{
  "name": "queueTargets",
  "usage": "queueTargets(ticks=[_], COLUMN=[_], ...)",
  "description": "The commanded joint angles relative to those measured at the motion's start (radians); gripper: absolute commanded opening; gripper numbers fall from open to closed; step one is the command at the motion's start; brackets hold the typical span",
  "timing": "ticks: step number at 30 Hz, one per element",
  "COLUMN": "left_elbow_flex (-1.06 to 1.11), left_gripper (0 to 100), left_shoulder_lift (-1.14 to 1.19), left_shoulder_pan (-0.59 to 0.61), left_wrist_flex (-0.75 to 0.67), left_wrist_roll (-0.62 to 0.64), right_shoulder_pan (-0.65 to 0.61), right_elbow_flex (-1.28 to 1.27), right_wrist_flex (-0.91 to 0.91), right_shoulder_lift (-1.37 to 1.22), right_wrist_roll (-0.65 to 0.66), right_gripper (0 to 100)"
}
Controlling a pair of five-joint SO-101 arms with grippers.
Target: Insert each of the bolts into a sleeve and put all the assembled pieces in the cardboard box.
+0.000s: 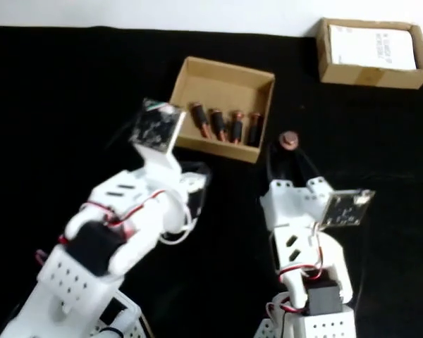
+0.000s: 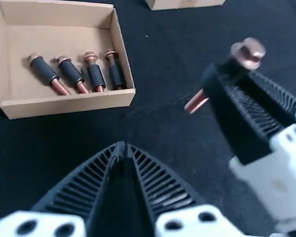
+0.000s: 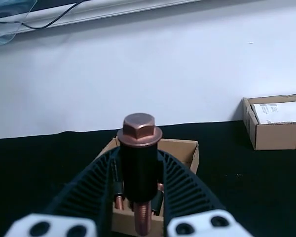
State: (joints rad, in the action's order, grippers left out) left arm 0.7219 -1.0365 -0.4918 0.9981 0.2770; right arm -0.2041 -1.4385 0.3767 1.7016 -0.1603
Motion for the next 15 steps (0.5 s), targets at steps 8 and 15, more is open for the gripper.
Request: queueTargets(ticks=[8,15], left_elbow_flex=[0.335,0.631], left_gripper=[1,1], left_shoulder_lift=[-0.387,-0.662], left_shoulder_pan=[0.266,0.42], left_wrist_flex=[0.0,-0.153], left_wrist_roll=[-0.002,-0.002], right_shoulder_pan=[0.012,0.01], right_elbow_flex=[0.479,0.805], right_wrist_flex=[-0.016,0.053], right_shoulder_lift=[-0.579,-0.975], right_wrist_roll=[-0.009,-0.009], right_gripper=[0.6,0.6])
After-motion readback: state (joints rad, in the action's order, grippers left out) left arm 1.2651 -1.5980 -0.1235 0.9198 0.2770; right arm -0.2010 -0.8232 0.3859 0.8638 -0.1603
